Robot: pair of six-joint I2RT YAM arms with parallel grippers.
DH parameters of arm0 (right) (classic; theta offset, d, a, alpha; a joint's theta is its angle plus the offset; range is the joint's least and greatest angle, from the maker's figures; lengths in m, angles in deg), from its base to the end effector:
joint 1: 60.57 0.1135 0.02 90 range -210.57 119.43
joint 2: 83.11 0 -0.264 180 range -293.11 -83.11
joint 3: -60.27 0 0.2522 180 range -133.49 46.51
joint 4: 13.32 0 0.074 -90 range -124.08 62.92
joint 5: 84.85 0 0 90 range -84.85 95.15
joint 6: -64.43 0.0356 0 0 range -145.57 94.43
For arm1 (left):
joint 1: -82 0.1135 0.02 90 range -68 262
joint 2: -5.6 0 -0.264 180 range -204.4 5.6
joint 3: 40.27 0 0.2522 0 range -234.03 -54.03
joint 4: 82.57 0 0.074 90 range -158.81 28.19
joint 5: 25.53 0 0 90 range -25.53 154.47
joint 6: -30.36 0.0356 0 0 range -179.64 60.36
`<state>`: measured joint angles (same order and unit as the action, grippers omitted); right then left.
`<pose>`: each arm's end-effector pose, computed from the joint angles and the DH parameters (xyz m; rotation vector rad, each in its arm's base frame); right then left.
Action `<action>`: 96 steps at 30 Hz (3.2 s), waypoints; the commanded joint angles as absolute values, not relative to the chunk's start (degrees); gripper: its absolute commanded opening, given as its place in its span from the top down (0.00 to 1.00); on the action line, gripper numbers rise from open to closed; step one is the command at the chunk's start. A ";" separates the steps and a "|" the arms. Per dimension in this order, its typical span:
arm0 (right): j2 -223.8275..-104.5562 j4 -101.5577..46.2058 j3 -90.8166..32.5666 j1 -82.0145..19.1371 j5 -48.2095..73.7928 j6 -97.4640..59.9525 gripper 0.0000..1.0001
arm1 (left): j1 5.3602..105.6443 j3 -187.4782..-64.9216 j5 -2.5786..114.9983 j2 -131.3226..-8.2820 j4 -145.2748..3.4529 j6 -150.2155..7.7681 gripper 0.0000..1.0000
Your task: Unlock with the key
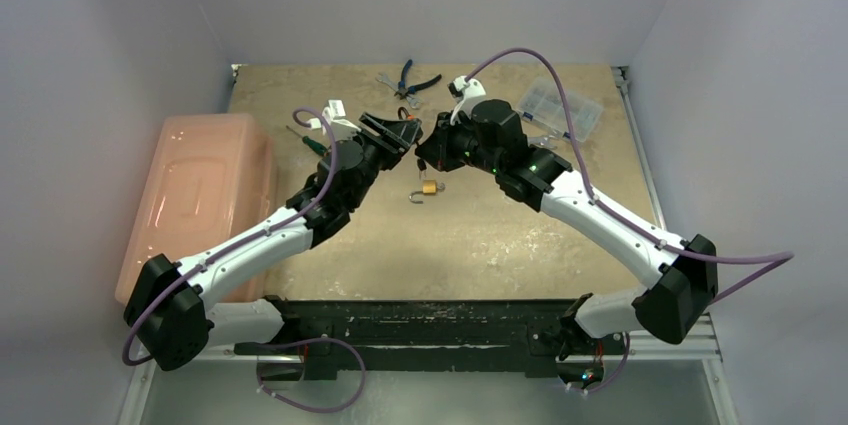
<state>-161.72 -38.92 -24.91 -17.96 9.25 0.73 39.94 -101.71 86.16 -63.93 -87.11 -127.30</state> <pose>0.2352 0.2198 0.3654 -0.3344 1.9739 0.8663 0.2198 -0.1806 0.3187 -0.6876 1.6192 -1.1398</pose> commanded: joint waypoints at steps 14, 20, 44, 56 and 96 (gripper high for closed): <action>-158.52 -24.24 -23.62 -18.25 4.47 2.77 1.00 | 38.92 -103.51 79.73 -63.54 -88.95 -129.23 1.00; -159.46 -23.03 -23.95 -18.28 2.78 3.41 1.00 | 38.93 -104.01 78.79 -63.72 -88.18 -130.01 1.00; -160.91 -22.46 -30.43 -20.12 3.29 3.29 1.00 | 38.85 -101.93 73.53 -64.73 -94.47 -131.35 1.00; -160.70 -28.42 -26.21 -20.31 10.59 2.47 0.93 | 39.22 -101.86 79.23 -65.36 -90.05 -133.79 1.00; -157.53 -35.73 -18.18 -19.83 11.83 2.32 0.61 | 42.19 -102.28 81.72 -66.64 -86.20 -136.55 1.00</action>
